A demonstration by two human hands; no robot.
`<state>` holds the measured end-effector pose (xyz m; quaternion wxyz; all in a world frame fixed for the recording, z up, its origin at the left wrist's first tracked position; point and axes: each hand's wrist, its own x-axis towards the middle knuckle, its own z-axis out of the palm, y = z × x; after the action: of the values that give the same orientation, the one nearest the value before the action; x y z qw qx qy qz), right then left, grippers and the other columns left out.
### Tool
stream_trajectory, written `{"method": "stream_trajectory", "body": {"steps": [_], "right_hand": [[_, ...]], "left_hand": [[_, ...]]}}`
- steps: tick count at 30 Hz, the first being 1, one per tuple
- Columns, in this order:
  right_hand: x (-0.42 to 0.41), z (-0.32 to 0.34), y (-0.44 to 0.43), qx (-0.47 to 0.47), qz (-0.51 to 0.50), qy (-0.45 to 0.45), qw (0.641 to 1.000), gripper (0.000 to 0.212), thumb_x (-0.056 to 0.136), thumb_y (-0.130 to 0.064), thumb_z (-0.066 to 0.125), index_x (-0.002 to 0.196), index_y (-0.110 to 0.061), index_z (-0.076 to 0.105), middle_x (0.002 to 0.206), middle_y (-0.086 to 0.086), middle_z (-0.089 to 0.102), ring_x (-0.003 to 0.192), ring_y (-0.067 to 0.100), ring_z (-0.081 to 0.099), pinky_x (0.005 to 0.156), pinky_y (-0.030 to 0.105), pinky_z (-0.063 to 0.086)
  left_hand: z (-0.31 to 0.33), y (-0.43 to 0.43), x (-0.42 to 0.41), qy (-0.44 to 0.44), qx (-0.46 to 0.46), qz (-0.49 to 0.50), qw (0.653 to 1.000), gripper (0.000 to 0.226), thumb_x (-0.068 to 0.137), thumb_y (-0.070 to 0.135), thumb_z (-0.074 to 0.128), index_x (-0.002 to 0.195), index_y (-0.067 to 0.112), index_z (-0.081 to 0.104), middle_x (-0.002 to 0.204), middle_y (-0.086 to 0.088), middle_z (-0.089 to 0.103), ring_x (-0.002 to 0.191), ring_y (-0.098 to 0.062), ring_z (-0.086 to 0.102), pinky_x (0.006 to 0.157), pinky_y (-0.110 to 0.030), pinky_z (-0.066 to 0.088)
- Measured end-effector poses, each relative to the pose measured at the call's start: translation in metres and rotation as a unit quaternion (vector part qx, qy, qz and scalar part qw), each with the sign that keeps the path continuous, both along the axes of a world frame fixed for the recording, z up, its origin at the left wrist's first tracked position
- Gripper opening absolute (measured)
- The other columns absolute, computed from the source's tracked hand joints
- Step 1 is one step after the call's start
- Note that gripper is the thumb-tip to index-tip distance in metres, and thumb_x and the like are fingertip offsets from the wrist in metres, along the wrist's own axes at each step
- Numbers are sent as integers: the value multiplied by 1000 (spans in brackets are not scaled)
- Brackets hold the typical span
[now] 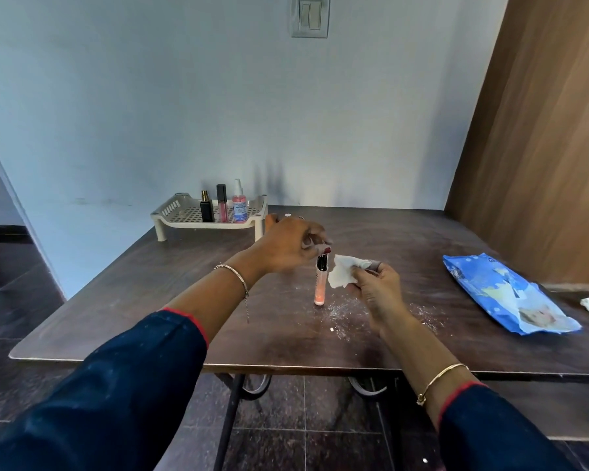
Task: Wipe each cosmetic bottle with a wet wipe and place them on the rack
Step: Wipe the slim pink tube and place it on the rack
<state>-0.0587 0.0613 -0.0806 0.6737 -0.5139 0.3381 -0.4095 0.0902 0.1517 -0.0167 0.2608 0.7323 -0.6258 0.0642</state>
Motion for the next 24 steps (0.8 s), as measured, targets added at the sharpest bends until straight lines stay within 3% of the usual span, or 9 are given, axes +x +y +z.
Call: {"method": "stream_trajectory", "body": {"steps": [4,9,13,15,18,20,22,24], "right_hand": [[1,2,1,-13,19,4,1000,16,91,-2,57,103,-9,51,103,8,62,93,19,63,73,23,55],[6,10,7,-28,55,-24,998,18,94,-4,53,112,-6,48,105,8,60,87,10,60,64,15,54],[13,11,17,-86,86,-30,992,3,98,-15,48,98,-14,50,106,13,61,91,15,60,83,28,54],[18,6,24,-141,77,-27,987,20,101,-26,40,88,-16,50,100,12,61,91,20,61,92,37,49],[24,-3,31,-218,46,8,975,33,102,-34,35,91,-14,59,92,9,65,80,22,63,74,34,53],[27,-6,32,-280,6,48,959,23,99,-29,47,82,-17,57,77,3,59,65,14,53,59,31,46],[30,-7,31,-314,-31,67,947,15,91,-22,61,80,-21,51,76,-1,58,67,13,54,60,29,46],[31,-8,28,-312,-42,60,947,22,86,-13,67,87,-19,46,81,1,60,73,14,61,61,24,50]], "left_hand": [[0,4,2,11,-3,8,1000,13,86,39,62,92,28,68,95,16,68,94,-4,58,91,-38,22],[5,9,1,33,19,24,999,43,97,47,38,93,22,73,118,14,62,110,-7,46,93,-35,14],[5,7,-1,67,26,31,997,53,100,43,29,89,15,72,129,13,57,123,-10,38,91,-33,11],[6,6,-3,81,27,31,996,53,100,43,29,85,15,72,130,14,56,123,-9,37,91,-33,11],[6,8,-7,102,23,32,994,48,100,42,31,71,30,67,128,14,57,113,-4,36,91,-34,13],[6,7,-7,106,22,37,994,49,100,42,31,73,26,69,124,13,60,111,-5,40,93,-35,15],[5,5,-4,117,20,42,992,51,99,39,31,84,13,72,116,7,65,108,-10,48,96,-36,20],[4,5,-4,126,23,37,991,49,99,36,32,85,13,73,112,5,66,109,-14,51,92,-29,20]]}}
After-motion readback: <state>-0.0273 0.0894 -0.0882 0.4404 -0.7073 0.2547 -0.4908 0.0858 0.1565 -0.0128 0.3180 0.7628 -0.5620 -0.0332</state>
